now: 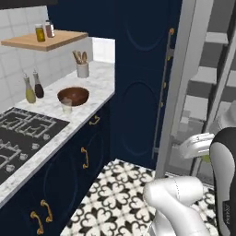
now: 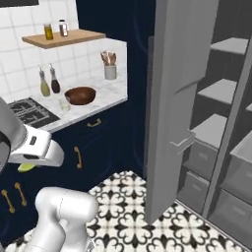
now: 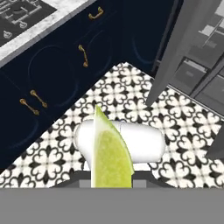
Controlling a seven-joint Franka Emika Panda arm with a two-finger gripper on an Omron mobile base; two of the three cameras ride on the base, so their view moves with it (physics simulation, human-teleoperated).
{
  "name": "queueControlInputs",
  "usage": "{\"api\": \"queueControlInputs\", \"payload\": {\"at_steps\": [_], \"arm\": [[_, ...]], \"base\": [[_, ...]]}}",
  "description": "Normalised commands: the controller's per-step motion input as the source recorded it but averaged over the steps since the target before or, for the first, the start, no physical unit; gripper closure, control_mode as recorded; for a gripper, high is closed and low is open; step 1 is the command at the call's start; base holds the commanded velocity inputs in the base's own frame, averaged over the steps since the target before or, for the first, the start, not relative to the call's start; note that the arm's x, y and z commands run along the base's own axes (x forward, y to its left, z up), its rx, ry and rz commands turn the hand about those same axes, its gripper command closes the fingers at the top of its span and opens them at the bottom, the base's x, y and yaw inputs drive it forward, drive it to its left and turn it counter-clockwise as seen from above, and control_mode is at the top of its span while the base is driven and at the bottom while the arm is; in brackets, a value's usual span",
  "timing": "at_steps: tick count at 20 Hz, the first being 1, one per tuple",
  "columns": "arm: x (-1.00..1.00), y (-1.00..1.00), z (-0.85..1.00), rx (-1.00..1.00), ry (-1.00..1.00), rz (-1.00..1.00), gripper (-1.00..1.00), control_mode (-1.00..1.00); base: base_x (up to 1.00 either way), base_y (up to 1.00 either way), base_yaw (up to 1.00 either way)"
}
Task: Grab a lemon wedge from the fridge and one ice cube from the ice bowl, and put them in the glass of lemonade.
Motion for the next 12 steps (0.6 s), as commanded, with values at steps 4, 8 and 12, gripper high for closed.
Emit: {"api": "queueControlInputs", "payload": {"at_steps": [4,8,12], "arm": [[0.0,0.0,0.0,0.0,0.0,0.0,1.0,1.0],[0.0,0.0,0.0,0.0,0.0,0.0,1.0,1.0],[0.0,0.0,0.0,0.0,0.0,0.0,1.0,1.0]], "base": [[0.36,0.46,0.32],[0.78,0.45,0.06],[0.99,0.45,-0.02]]}}
